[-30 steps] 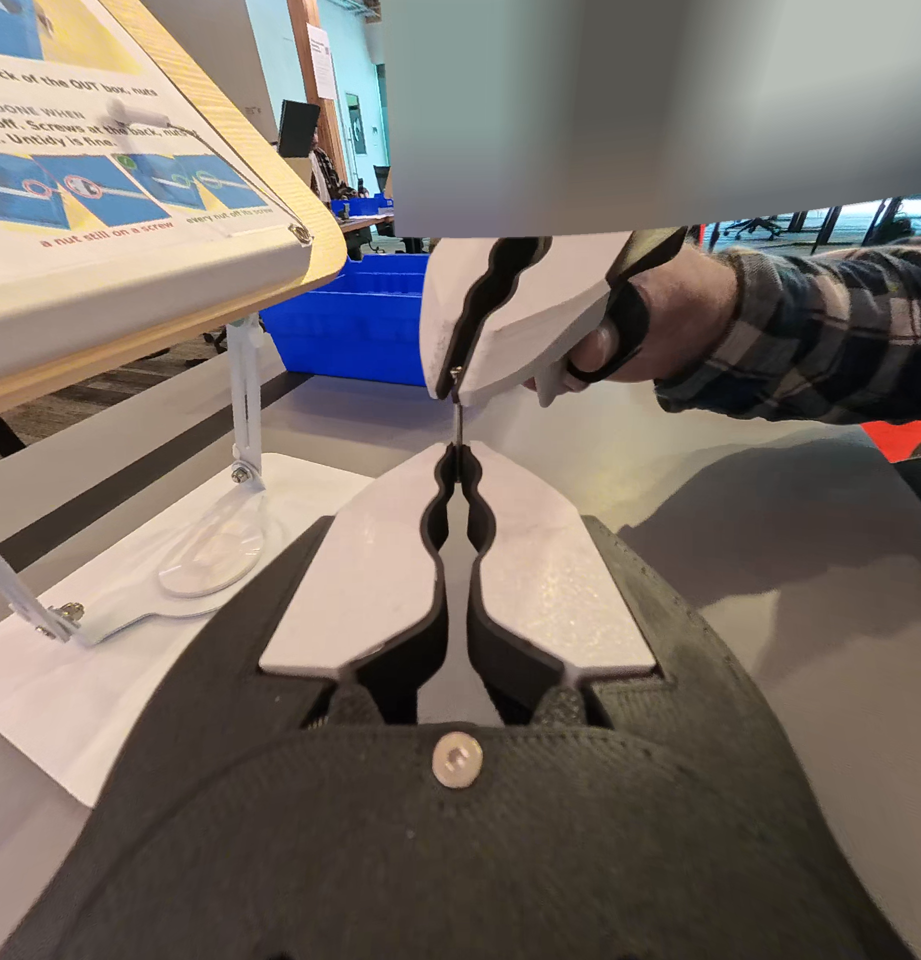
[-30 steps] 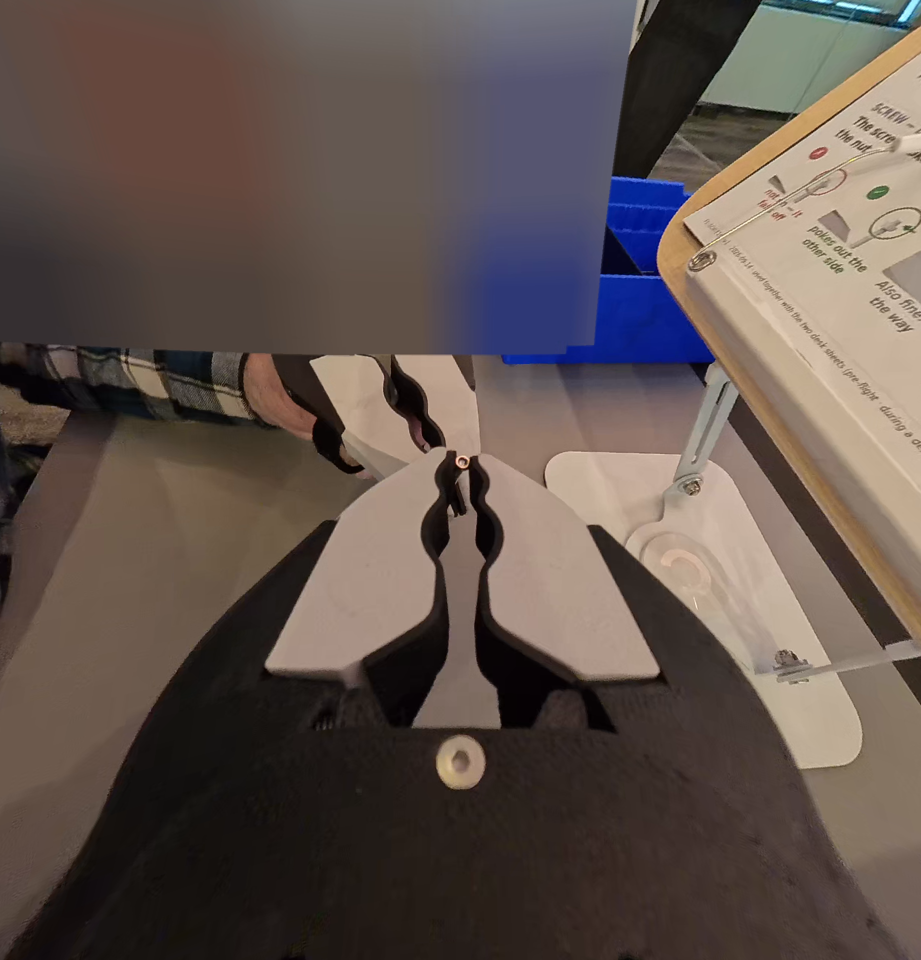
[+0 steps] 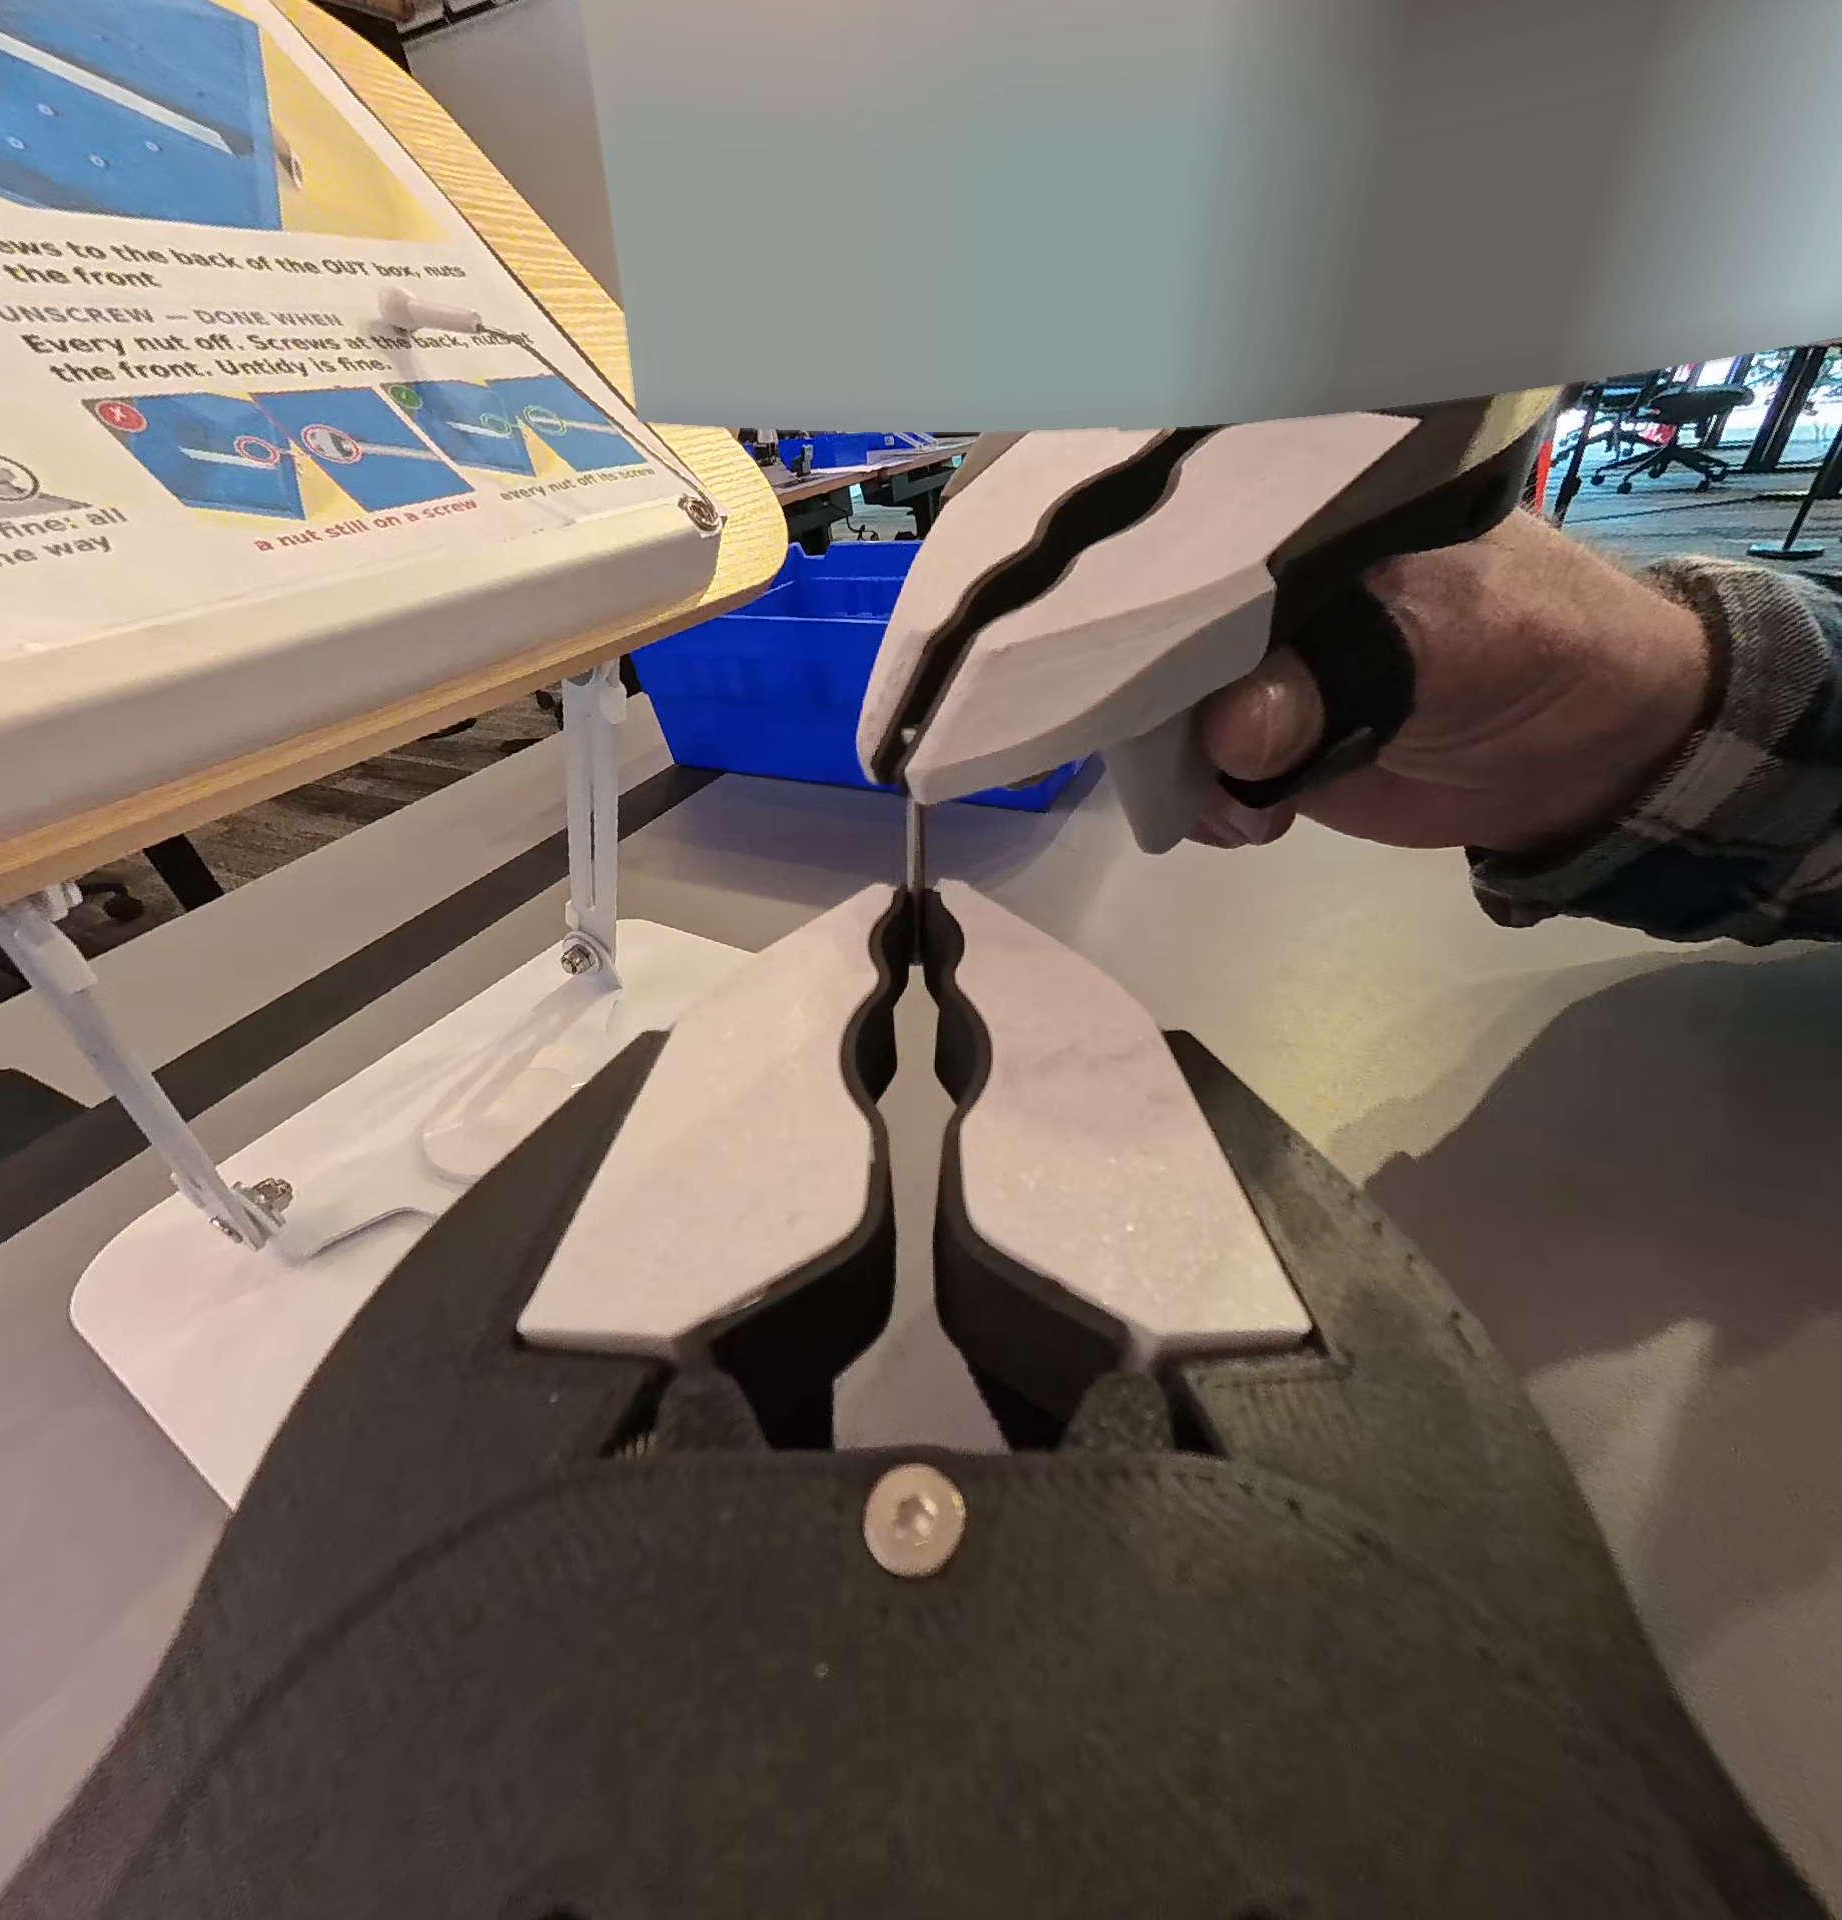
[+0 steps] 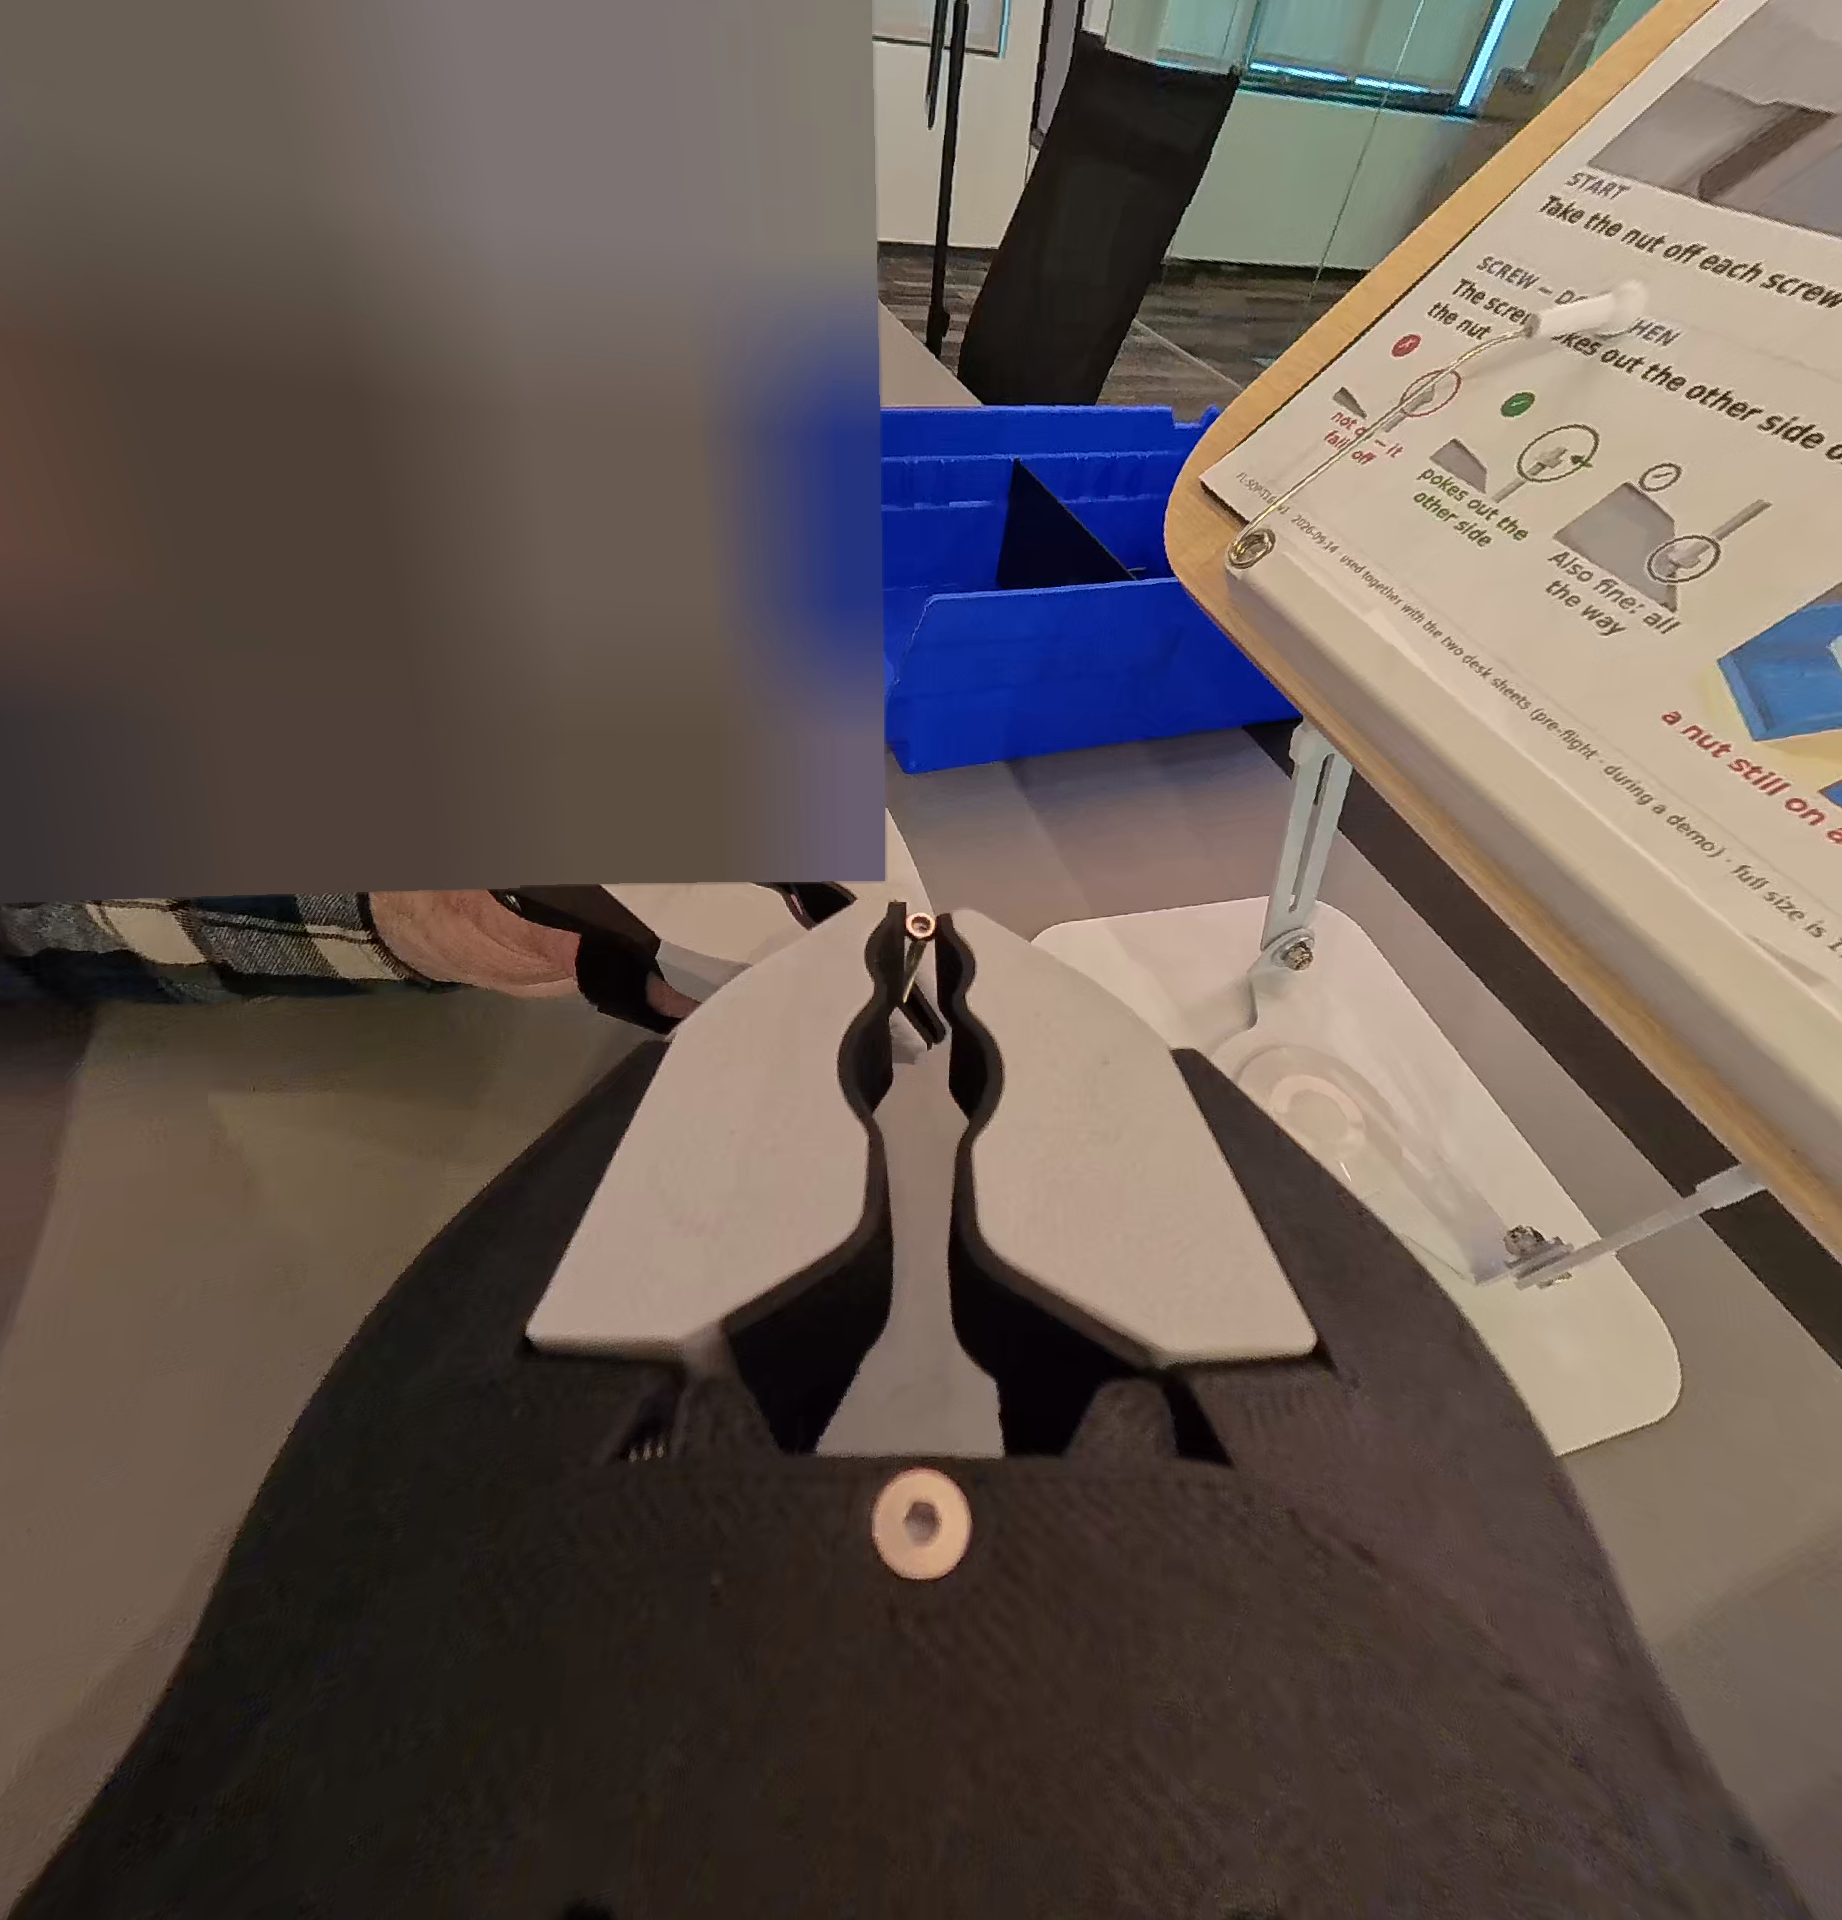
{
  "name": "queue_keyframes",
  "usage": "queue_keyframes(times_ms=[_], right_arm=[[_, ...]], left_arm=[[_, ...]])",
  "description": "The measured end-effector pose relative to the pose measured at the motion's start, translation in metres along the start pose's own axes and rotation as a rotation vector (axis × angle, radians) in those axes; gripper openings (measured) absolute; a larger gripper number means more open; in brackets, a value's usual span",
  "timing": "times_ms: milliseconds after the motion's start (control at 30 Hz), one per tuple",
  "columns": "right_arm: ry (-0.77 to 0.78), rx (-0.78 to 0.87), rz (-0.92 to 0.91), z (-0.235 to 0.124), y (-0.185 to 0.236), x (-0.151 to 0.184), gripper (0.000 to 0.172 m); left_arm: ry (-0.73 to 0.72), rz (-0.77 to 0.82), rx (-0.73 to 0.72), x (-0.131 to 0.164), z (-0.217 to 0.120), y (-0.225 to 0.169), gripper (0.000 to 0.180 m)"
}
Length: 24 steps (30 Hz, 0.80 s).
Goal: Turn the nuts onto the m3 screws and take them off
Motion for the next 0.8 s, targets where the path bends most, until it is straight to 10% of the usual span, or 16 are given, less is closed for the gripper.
queue_keyframes(times_ms=[800], right_arm=[[-0.035, -0.009, -0.032, -0.0016, 0.0006, -0.0009, 0.005]], left_arm=[[-0.015, -0.019, 0.036, -0.0007, 0.0011, -0.0024, 0.001]])
Point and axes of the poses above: each gripper's, where its closed fingertips meet, z out along the fingers, x out of its underside, y = z × x across the jaws, the point moved 5 cm from there along -z, back along the fingers, and after that the axes turned 7 degrees about x, right-handed, at the moved point
